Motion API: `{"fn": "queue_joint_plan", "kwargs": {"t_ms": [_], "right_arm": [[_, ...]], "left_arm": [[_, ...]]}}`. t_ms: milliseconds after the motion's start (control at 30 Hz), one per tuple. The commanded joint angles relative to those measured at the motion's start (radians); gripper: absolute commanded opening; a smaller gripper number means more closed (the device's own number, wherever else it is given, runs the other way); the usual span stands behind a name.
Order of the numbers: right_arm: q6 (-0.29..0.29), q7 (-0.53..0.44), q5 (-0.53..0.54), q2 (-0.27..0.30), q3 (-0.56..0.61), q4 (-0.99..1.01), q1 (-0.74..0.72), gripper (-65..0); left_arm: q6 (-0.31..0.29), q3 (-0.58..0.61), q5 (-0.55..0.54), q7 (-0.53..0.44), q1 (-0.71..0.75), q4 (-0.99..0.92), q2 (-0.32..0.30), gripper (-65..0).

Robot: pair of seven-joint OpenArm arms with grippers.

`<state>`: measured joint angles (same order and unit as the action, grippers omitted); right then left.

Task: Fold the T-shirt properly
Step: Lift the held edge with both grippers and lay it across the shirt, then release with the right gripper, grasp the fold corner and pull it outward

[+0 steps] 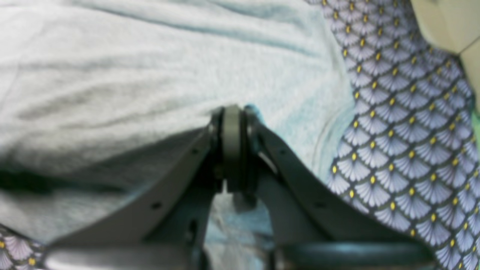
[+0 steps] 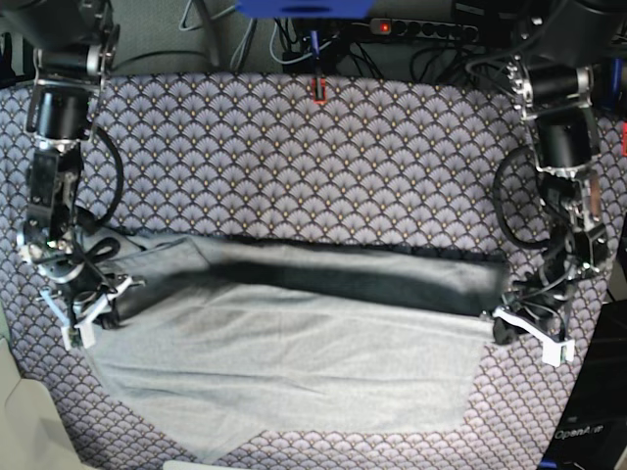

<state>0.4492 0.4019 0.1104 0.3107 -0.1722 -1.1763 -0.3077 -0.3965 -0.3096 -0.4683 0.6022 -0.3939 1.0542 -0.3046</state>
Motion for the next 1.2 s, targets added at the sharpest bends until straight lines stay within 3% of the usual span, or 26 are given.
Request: {"fn": "queue_joint_plan", "kwargs": {"t_ms": [0, 200, 933, 1100, 1167], "right_arm": [[-0.002, -0.041, 0.008, 0.017, -0.005, 0.005, -0.031, -65.0], [-0.002, -0.103, 0.008, 0.031, -0.005, 0.060, -0.032, -65.0], [-0.002, -0.105, 0.008, 0.028, 0.052, 0.060, -0.058, -65.0], [-0.002, -0.105, 0.008, 0.032, 0.052, 0.060, -0.058, -59.0], [-0.002, -0.105, 0.008, 0.034, 0.049, 0.060, -0.058, -53.9]], "left_arm": [[-0.006, -0.003, -0.011, -0.021, -0.029, 0.018, -0.014, -65.0], [-0.006, -0.003, -0.011, -0.021, -0.044, 0.016, -0.012, -65.0], [-0.006, -0.007, -0.011, -0.023, -0.055, 0.016, -0.011, -65.0], [-0.006, -0.004, -0.011, -0.017, -0.052, 0.014, -0.015, -64.0], [-0.006, -0.007, -0.013, -0.021, -0.033, 0.016, -0.015, -56.5]]}}
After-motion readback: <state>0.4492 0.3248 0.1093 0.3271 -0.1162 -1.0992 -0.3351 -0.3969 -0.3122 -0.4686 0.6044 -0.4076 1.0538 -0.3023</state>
